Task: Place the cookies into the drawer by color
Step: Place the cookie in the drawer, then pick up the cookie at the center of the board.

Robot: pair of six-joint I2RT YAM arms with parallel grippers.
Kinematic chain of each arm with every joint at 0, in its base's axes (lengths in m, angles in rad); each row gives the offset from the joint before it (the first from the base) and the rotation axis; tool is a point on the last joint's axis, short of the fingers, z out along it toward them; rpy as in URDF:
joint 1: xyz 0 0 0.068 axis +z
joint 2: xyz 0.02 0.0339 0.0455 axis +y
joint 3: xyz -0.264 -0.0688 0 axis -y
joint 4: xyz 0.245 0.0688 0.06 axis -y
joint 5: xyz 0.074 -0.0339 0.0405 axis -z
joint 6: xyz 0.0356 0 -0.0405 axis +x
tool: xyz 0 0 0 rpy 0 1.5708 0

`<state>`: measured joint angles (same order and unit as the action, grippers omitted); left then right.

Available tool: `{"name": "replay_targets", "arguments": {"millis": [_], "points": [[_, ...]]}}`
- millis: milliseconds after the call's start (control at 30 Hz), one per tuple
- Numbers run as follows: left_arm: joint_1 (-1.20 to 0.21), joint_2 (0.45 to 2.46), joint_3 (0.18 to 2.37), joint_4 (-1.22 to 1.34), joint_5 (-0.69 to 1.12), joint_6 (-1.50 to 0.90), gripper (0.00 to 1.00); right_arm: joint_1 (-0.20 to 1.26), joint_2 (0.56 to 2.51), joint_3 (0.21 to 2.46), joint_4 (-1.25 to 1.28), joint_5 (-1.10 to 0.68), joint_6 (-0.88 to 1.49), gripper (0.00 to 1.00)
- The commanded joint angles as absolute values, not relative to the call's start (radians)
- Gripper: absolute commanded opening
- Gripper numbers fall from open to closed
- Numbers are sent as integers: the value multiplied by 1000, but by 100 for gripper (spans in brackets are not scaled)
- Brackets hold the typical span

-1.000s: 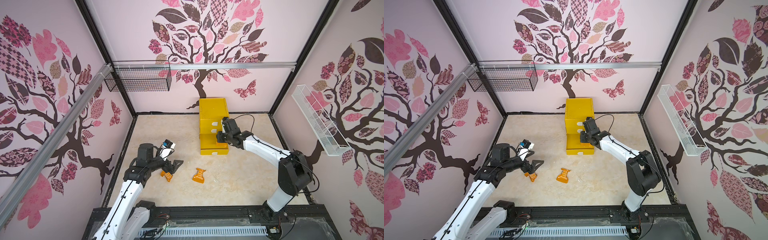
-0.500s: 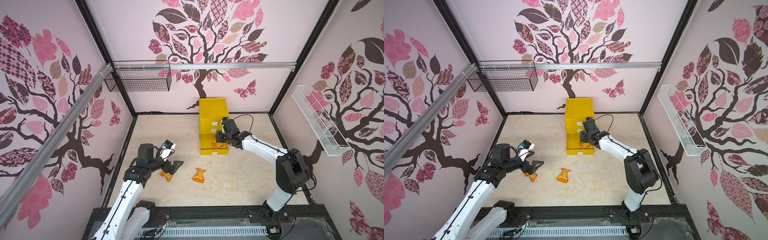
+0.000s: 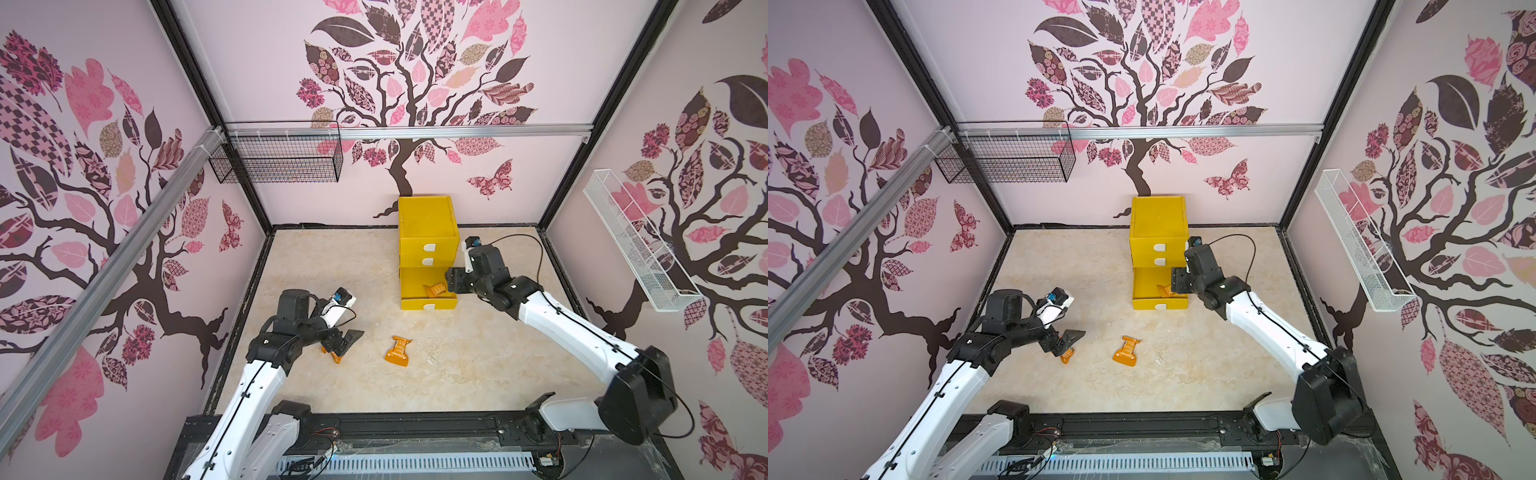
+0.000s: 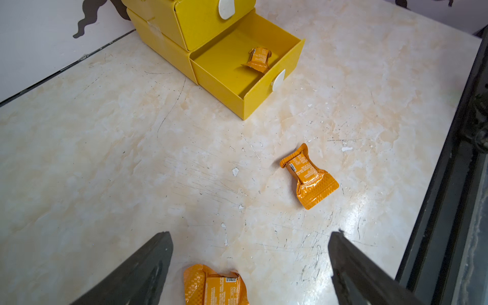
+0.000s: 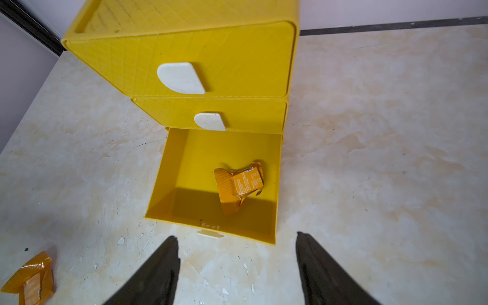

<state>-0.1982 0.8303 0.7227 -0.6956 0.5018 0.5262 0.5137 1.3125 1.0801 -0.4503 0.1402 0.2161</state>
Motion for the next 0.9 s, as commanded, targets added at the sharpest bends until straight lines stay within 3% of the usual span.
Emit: {"name": "replay_targets", "arguments": {"millis": [0, 400, 867], "points": [[-219, 845, 752, -835, 475, 718, 97, 512, 1211, 1063, -523, 186, 169, 78], [-235, 934, 782, -996, 397, 1002, 97, 512, 954, 943, -594, 330, 3, 96], [-236, 1071, 782, -1080, 277, 1271, 97, 512, 788, 888, -755, 272, 3, 99]]}}
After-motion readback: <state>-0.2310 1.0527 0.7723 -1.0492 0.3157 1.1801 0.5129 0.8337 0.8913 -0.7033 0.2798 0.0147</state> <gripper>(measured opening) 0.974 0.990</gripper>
